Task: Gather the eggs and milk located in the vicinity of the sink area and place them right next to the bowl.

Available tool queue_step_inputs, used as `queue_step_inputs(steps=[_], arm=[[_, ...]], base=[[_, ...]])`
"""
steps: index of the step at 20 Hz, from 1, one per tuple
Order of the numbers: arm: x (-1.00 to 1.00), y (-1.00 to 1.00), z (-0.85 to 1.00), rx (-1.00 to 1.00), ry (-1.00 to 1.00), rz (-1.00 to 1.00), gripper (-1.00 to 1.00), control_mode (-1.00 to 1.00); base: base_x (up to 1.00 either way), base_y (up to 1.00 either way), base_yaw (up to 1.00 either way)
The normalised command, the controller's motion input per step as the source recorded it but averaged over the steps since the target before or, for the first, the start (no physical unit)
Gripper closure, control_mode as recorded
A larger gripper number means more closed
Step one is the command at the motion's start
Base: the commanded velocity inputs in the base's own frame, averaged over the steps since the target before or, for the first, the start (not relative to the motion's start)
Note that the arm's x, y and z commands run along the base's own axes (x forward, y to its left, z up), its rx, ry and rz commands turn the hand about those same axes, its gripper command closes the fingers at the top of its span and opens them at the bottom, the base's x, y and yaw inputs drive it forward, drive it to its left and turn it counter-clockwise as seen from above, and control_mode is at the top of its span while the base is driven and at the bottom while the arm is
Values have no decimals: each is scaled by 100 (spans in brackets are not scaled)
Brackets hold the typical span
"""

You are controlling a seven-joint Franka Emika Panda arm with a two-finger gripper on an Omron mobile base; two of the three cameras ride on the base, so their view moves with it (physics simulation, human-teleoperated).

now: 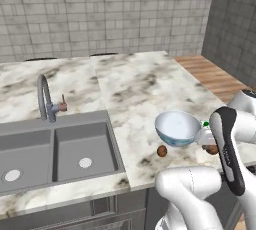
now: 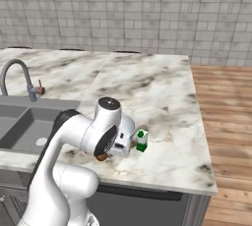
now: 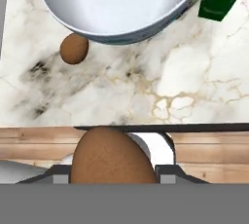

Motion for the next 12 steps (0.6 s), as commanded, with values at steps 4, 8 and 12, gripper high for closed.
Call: queue_step_inputs(steps=[4, 8, 12], arm=[[0, -77, -34, 20, -19, 0, 100, -100], [3, -48, 0, 28, -17, 0, 100, -100], [11, -3, 0, 5, -4, 0, 100, -100]], base=[[0, 0, 0], [0, 0, 0], [0, 0, 0]])
